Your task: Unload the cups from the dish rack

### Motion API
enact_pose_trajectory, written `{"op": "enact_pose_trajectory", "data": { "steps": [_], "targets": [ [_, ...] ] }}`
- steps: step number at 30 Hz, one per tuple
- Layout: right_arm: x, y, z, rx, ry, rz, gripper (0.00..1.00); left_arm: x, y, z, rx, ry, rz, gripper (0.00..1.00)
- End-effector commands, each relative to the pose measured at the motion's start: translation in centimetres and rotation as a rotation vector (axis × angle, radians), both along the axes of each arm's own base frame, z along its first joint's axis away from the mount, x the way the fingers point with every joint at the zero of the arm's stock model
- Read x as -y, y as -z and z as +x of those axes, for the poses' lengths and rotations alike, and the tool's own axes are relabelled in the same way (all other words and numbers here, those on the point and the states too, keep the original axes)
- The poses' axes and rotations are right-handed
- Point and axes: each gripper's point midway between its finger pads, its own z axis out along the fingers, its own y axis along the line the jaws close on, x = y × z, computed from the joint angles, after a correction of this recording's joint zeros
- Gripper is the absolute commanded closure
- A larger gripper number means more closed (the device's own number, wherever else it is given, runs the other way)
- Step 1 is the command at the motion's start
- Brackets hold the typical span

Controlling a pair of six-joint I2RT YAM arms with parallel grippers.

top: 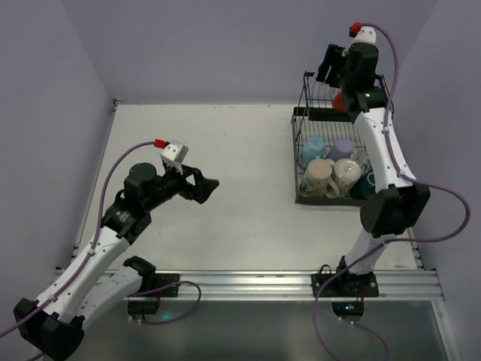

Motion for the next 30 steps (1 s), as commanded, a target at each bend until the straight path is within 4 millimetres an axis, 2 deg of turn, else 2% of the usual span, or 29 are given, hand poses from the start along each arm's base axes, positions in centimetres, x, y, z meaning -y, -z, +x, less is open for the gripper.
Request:
{"op": "enact_pose_trajectory", "data": {
  "steps": [1, 2, 3, 4, 5, 6, 7, 8, 9, 10, 11, 12, 13, 15, 16, 18, 19, 23, 30],
  "targets": [
    [-0.4, -11.6, -4.6, 0.306, -0.044, 0.064, 0.87, 1.9, -5.6, -0.4, 0.069, 0.078, -0.137, 0.00],
    [-1.3, -11.7, -5.4, 0.310, -0.086, 0.108, 0.87, 2.5, -6.2, -0.8, 0.054, 0.106, -0.178, 0.00],
    [-1.9, -12.6, -6.4, 0.352, -0.120, 0.142, 0.87, 3.0, -7.2, -0.8, 0.078, 0.128, -0.213, 0.00],
    [-2.3, -11.9, -8.4, 0.351, -0.146, 0.174, 0.87, 3.4, -8.0, -0.9, 0.087, 0.148, -0.246, 0.00],
    [-4.0, -11.7, -9.7, 0.351, -0.219, 0.259, 0.87, 4.3, -9.1, -1.1, 0.088, 0.198, -0.304, 0.00],
    [-4.9, -9.3, -10.3, 0.337, -0.258, 0.310, 0.88, 4.8, -9.4, -1.3, 0.082, 0.222, -0.329, 0.00],
    [-5.7, -10.7, -13.1, 0.382, -0.311, 0.359, 0.88, 5.2, -9.9, -1.5, 0.080, 0.250, -0.362, 0.00],
    [-6.8, -10.6, -14.3, 0.388, -0.353, 0.445, 0.88, 6.1, -10.6, -1.8, 0.067, 0.303, -0.421, 0.03],
    [-8.0, -11.3, -15.8, 0.428, -0.429, 0.491, 0.89, 6.5, -10.9, -2.1, 0.057, 0.332, -0.449, 0.07],
    [-8.9, -8.5, -16.4, 0.375, -0.454, 0.531, 0.89, 6.9, -11.4, -2.4, 0.052, 0.365, -0.480, 0.11],
    [-10.0, -9.0, -18.5, 0.384, -0.506, 0.597, 0.89, 7.6, -12.1, -2.9, 0.042, 0.419, -0.536, 0.14],
    [-10.9, -9.5, -19.6, 0.408, -0.554, 0.629, 0.89, 8.0, -12.3, -3.2, 0.033, 0.444, -0.558, 0.16],
    [-12.3, -7.1, -20.6, 0.357, -0.601, 0.658, 0.89, 8.3, -12.6, -3.4, 0.029, 0.458, -0.580, 0.17],
    [-13.0, -7.9, -22.9, 0.390, -0.656, 0.734, 0.89, 9.4, -13.4, -3.9, 0.025, 0.502, -0.626, 0.20],
    [-13.8, -6.2, -23.6, 0.361, -0.676, 0.765, 0.89, 9.7, -13.7, -4.0, 0.029, 0.502, -0.645, 0.20],
    [-14.2, -6.8, -25.1, 0.378, -0.716, 0.823, 0.89, 10.8, -14.4, -4.7, 0.035, 0.546, -0.685, 0.22],
    [-14.6, -5.8, -25.4, 0.358, -0.723, 0.841, 0.89, 11.1, -14.7, -4.9, 0.042, 0.556, -0.699, 0.23],
    [-16.4, -5.3, -27.3, 0.322, -0.819, 0.907, 0.88, 12.7, -14.5, -4.3, 0.040, 0.555, -0.716, 0.33],
    [-16.7, -3.5, -26.9, 0.293, -0.805, 0.952, 0.88, 13.8, -13.7, -3.3, 0.023, 0.545, -0.715, 0.35]
  ]
}}
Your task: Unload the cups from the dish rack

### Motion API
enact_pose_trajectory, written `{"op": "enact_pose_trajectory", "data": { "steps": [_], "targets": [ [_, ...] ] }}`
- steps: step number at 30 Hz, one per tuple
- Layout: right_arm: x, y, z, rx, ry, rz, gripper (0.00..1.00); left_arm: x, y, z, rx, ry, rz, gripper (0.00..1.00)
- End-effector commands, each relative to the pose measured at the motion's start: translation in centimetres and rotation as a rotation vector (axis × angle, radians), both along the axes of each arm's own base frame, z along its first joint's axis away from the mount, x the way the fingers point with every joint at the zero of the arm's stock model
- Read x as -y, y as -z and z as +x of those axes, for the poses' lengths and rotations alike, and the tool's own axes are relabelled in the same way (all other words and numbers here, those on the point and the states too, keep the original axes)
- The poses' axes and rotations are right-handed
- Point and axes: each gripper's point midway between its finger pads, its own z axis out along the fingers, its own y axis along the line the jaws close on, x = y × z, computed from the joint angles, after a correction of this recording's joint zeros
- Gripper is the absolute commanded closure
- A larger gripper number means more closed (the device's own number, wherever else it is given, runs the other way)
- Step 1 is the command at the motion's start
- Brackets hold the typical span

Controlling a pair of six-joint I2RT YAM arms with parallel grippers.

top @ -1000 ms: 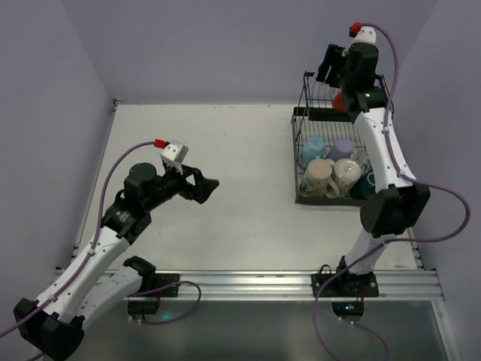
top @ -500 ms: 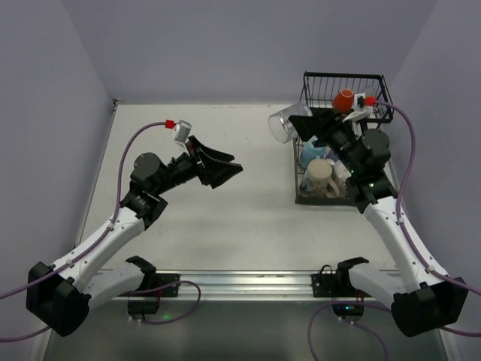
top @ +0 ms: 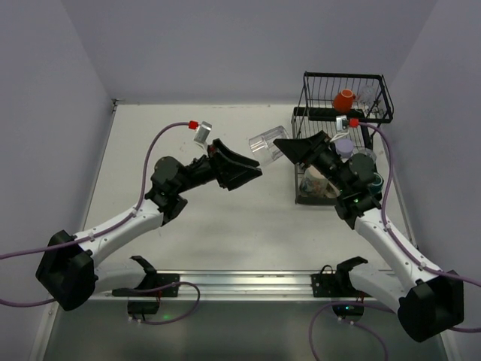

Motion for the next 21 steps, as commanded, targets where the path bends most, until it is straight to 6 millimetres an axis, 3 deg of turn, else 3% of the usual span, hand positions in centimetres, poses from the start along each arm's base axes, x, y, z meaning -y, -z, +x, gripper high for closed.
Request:
{"op": "enact_pose_trajectory", "data": {
  "steps": [1, 3, 7, 21],
  "targets": [
    [0.5, -3.2, -1.2, 0.107, -0.005, 0.085, 0.89, -0.3, -3.0, 0.1, 0.083, -0.033, -0.073, 0.35],
    [0.7, -3.2, -1.0, 0.106, 0.013, 0.086, 0.89, -0.5, -2.6, 0.4, 0.074, -0.060, -0.051, 0.34],
    [0.5, -3.3, -1.2, 0.108, -0.003, 0.097, 0.89, -0.7, -1.9, 1.6, 0.074, -0.134, -0.002, 0.20],
    [2.1, -3.3, -1.2, 0.136, 0.101, 0.067, 0.91, -0.2, -0.1, 4.1, 0.069, -0.210, 0.140, 0.22]
  ]
}}
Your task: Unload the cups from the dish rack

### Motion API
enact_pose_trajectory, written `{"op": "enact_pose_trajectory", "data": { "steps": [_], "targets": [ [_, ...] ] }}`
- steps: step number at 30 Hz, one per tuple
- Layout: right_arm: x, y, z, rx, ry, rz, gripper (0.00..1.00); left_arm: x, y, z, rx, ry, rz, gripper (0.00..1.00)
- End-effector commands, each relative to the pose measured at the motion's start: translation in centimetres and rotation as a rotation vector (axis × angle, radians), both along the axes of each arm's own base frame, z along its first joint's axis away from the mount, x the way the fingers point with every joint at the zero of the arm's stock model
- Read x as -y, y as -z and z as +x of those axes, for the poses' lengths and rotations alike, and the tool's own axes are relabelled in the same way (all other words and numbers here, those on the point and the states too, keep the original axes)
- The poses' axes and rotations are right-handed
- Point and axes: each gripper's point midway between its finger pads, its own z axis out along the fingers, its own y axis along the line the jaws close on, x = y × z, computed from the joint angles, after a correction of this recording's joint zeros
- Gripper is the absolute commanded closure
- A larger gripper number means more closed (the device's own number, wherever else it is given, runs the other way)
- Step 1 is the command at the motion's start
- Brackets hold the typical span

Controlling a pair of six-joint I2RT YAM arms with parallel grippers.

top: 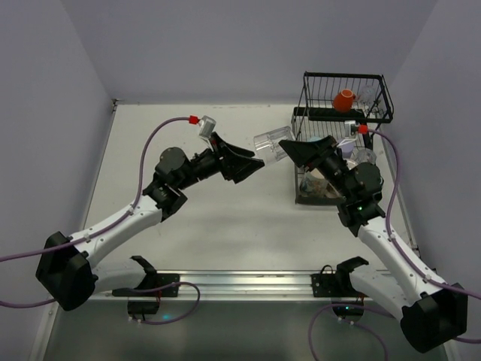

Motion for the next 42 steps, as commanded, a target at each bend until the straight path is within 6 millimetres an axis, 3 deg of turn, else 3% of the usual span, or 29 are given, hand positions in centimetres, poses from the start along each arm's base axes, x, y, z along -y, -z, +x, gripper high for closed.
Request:
{"op": "enact_pose_trajectory", "data": {
  "steps": [1, 9, 13, 15, 17, 18, 19, 20, 22, 23, 25, 26, 29, 30, 32, 33, 34, 36, 37, 39, 40, 42],
  "targets": [
    [0.8, -2.4, -0.2, 0.089, 0.043, 0.033, 0.91, -0.1, -1.1, 0.8, 0.054, -0.036, 0.018, 0.21],
    [-1.5, -1.2, -0.3, 0.049, -0.071, 0.056, 0.91, 1.2, -3.7, -0.5, 0.138, 0.085, -0.092, 0.20],
    [-2.2, -1.1, -0.5, 0.045, -0.124, 0.089, 0.91, 1.6, -4.3, -0.8, 0.151, 0.129, -0.144, 0.28],
    [-2.5, -0.7, -0.5, 0.035, -0.141, 0.093, 0.91, 1.6, -4.6, -0.8, 0.159, 0.128, -0.160, 0.38],
    [-3.0, -0.3, -0.5, 0.019, -0.163, 0.094, 0.91, 1.4, -5.0, -0.3, 0.169, 0.096, -0.172, 0.59],
    [-3.3, -0.1, -0.6, 0.012, -0.173, 0.093, 0.91, 1.4, -5.0, 0.0, 0.171, 0.081, -0.173, 0.82],
    [-3.4, 0.1, -0.6, 0.006, -0.181, 0.092, 0.89, 1.2, -5.2, 0.7, 0.176, 0.035, -0.169, 0.93],
    [-3.6, 0.6, -0.5, -0.007, -0.187, 0.088, 0.78, 1.0, -5.2, 1.2, 0.176, 0.003, -0.159, 1.00],
    [-3.7, 1.1, -0.5, -0.017, -0.186, 0.080, 0.54, 0.5, -4.6, 3.3, 0.144, -0.107, -0.095, 1.00],
    [-3.6, 1.5, -0.3, -0.030, -0.177, 0.070, 0.28, 0.2, -4.3, 3.9, 0.139, -0.144, -0.065, 1.00],
    [-3.4, 1.9, -0.3, -0.026, -0.155, 0.028, 0.06, -0.9, -3.3, 6.1, 0.129, -0.270, 0.040, 1.00],
    [-3.3, 2.7, 0.1, -0.062, -0.132, 0.002, 0.01, -1.4, -2.5, 6.9, 0.114, -0.322, 0.092, 1.00],
    [-2.3, 4.0, 0.0, -0.089, -0.068, -0.069, 0.01, -4.4, 1.0, 10.4, 0.048, -0.497, 0.310, 1.00],
    [-1.5, 3.8, 0.0, -0.071, -0.017, -0.093, 0.01, -6.5, 3.2, 12.2, -0.023, -0.545, 0.391, 1.00],
    [-0.7, 5.6, 0.0, -0.130, 0.023, -0.148, 0.01, -9.5, 5.9, 14.2, -0.122, -0.599, 0.461, 1.00],
    [-0.3, 6.1, 0.0, -0.124, 0.045, -0.179, 0.01, -12.7, 8.5, 15.9, -0.225, -0.645, 0.541, 1.00],
    [-0.1, 6.7, -0.5, -0.140, 0.046, -0.206, 0.01, -14.6, 9.9, 16.9, -0.276, -0.680, 0.590, 1.00],
    [0.4, 7.6, -0.7, -0.142, 0.058, -0.279, 0.01, -17.9, 13.8, 18.4, -0.423, -0.706, 0.723, 1.00],
    [0.6, 8.8, -1.1, -0.175, 0.055, -0.326, 0.01, -20.4, 14.7, 19.3, -0.466, -0.745, 0.750, 1.00],
    [0.9, 9.7, -1.3, -0.171, 0.057, -0.398, 0.01, -23.7, 17.2, 20.2, -0.544, -0.815, 0.859, 1.00],
    [1.3, 10.5, -1.6, -0.190, 0.061, -0.424, 0.01, -25.6, 17.3, 20.9, -0.561, -0.862, 0.873, 1.00],
    [1.4, 11.0, -2.1, -0.167, 0.052, -0.454, 0.01, -27.3, 19.7, 20.9, -0.637, -0.866, 0.923, 1.00]
  ]
}}
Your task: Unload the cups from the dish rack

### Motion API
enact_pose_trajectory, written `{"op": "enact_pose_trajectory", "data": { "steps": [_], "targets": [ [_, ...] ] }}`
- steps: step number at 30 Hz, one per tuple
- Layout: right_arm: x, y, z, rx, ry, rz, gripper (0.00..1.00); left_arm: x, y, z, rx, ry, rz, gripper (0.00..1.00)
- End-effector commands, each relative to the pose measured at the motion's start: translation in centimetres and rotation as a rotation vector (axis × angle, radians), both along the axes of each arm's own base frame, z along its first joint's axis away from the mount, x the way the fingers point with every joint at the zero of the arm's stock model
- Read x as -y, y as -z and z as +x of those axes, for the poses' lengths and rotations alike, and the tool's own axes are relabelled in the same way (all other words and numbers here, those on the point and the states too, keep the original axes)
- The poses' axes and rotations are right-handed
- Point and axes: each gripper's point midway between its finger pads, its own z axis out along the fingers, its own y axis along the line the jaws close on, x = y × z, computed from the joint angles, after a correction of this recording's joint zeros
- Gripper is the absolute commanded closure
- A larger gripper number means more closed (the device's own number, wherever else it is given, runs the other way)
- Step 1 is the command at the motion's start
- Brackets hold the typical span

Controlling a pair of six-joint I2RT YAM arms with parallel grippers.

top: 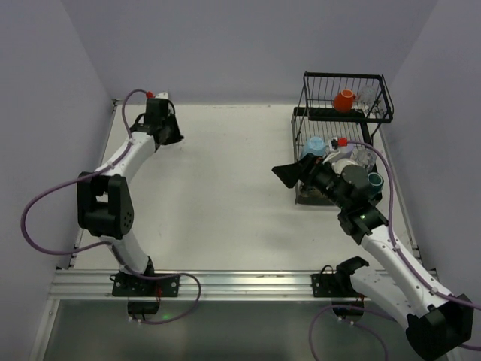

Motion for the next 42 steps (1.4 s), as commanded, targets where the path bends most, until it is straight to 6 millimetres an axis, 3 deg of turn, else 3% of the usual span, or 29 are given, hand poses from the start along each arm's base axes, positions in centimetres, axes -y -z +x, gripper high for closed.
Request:
{"op": "enact_pose_trajectory", "data": {
  "steps": [1, 7, 8, 11, 16, 19, 25, 26, 31, 32, 34, 35, 37, 38, 40, 41, 42],
  "targets": [
    [1.2, 2.3, -0.7, 0.003, 0.009, -0.147, 0.01, -4.6, 1.9, -1.5, -0.164, -0.056, 0.119, 1.00],
    [1.5, 3.3, -1.6, 0.011, -0.012, -0.194, 0.01, -9.6, 4.9, -1.4, -0.301, -0.158, 0.251, 1.00],
    [1.4, 3.3, -1.7, 0.014, -0.020, -0.195, 0.01, -9.9, 4.7, -1.0, -0.302, -0.160, 0.242, 1.00],
    [1.7, 4.0, -1.6, 0.019, -0.012, -0.225, 0.01, -10.4, 7.3, -1.8, -0.440, -0.139, 0.238, 1.00],
    [1.9, 4.5, -1.4, 0.015, -0.004, -0.247, 0.01, -10.3, 8.6, -2.4, -0.520, -0.112, 0.249, 1.00],
    [1.7, 5.0, -1.5, 0.012, -0.018, -0.244, 0.01, -10.2, 8.8, -2.4, -0.537, -0.104, 0.244, 0.94],
    [2.0, 5.8, -1.3, 0.002, -0.002, -0.265, 0.01, -10.1, 8.7, -2.0, -0.547, -0.111, 0.238, 0.67],
    [2.1, 5.7, -1.4, 0.010, 0.003, -0.264, 0.01, -10.1, 8.1, -1.9, -0.534, -0.117, 0.236, 0.55],
    [2.1, 5.8, -1.4, 0.015, -0.001, -0.270, 0.01, -9.3, 5.3, -0.9, -0.426, -0.117, 0.184, 0.26],
    [2.1, 5.8, -1.4, 0.019, -0.006, -0.269, 0.01, -9.2, 3.9, -0.5, -0.389, -0.123, 0.175, 0.18],
    [2.2, 5.9, -1.3, 0.021, 0.007, -0.278, 0.01, -8.8, 1.8, 0.0, -0.338, -0.121, 0.148, 0.11],
    [2.5, 5.9, -1.2, 0.022, 0.017, -0.288, 0.01, -8.6, -0.8, 0.6, -0.257, -0.125, 0.129, 0.00],
    [2.9, 5.7, -1.0, 0.032, 0.045, -0.293, 0.01, -8.4, -3.9, 1.0, -0.163, -0.136, 0.107, 0.00],
    [3.0, 5.6, -1.0, 0.036, 0.048, -0.292, 0.01, -8.3, -7.4, 1.3, -0.044, -0.149, 0.088, 0.00],
    [3.2, 5.6, -0.9, 0.045, 0.064, -0.296, 0.01, -7.9, -9.8, 0.9, 0.054, -0.161, 0.067, 0.00],
    [3.3, 5.6, -0.8, 0.045, 0.071, -0.298, 0.01, -7.4, -14.4, 0.6, 0.205, -0.163, 0.054, 0.00],
    [3.3, 5.5, -0.7, 0.049, 0.076, -0.297, 0.01, -7.1, -15.8, 0.2, 0.259, -0.165, 0.055, 0.00]
  ]
}}
